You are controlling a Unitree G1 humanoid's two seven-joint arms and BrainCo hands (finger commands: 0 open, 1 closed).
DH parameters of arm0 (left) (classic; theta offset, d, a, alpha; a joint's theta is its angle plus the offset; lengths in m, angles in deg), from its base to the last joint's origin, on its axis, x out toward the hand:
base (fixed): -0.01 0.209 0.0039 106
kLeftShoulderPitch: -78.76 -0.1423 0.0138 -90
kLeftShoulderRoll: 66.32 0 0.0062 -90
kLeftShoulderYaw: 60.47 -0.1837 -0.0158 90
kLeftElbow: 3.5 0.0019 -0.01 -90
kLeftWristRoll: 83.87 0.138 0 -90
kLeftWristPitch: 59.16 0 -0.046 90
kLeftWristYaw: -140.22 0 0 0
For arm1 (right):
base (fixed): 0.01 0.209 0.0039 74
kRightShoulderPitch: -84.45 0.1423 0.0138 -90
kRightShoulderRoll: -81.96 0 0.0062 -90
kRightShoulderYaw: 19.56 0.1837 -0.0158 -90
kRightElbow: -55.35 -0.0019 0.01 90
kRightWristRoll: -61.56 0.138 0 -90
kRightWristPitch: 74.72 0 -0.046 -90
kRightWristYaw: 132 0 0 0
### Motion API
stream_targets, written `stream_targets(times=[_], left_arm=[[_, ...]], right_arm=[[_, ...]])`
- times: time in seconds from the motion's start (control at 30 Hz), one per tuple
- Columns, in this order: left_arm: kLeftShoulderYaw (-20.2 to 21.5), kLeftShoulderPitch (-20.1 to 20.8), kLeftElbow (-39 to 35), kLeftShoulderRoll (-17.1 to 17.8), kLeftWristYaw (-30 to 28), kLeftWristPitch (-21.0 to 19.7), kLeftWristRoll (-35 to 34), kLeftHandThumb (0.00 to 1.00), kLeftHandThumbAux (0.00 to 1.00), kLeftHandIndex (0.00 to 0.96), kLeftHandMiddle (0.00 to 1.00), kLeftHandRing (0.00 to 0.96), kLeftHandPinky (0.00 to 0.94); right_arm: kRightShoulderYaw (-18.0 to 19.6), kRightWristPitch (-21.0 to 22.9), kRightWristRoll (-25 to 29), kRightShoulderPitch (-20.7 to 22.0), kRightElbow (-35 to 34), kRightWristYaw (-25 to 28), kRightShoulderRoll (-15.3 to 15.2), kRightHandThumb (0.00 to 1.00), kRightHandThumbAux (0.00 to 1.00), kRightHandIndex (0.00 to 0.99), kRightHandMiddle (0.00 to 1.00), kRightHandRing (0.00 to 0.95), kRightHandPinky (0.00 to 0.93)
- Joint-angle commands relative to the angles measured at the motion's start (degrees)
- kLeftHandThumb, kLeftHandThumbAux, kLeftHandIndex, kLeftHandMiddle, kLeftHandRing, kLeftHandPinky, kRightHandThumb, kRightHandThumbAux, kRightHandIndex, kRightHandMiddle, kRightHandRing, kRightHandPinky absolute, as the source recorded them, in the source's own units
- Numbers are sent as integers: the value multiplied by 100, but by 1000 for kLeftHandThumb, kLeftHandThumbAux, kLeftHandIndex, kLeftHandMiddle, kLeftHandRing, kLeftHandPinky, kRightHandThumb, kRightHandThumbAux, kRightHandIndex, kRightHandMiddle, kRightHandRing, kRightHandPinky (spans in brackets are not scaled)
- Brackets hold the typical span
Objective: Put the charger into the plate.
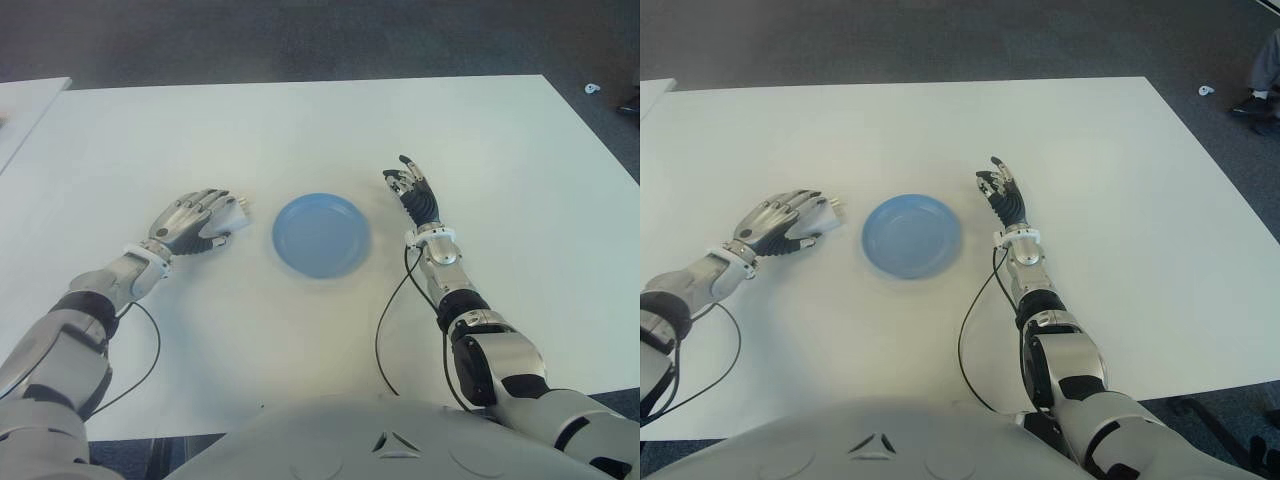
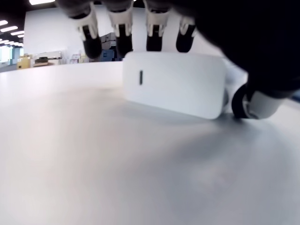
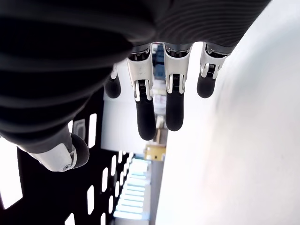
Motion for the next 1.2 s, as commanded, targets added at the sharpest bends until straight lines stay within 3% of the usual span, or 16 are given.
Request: stream_targets(times=[0.03, 0.27, 0.77, 1.0, 1.2], left_arm=[[137, -517, -519, 259, -109, 116, 21, 100, 438, 0, 0, 0, 0], [443, -1024, -1235, 530, -159, 226, -9, 94, 432, 0, 0, 0, 0], [935, -1532, -1906, 681, -164, 209, 123, 96, 436, 0, 0, 0, 0], [1043, -1542, -2035, 583, -177, 101, 174, 94, 435, 0, 0, 0, 0], [1048, -1531, -2176, 272, -225, -53, 164, 94, 423, 0, 0, 0, 0]], right_arm=[[-24, 118, -34, 25, -2, -35, 29, 0, 516, 51, 306, 243, 101], [-36, 177, -43, 49, 3, -63, 28, 0, 513, 58, 307, 242, 97], [-20, 251, -15, 93, 44, -48, 41, 0, 506, 44, 307, 247, 106], [-20, 257, -25, 127, 99, -70, 37, 0, 505, 42, 303, 246, 106], [-13, 243, -13, 139, 123, -46, 28, 0, 507, 26, 298, 244, 108]])
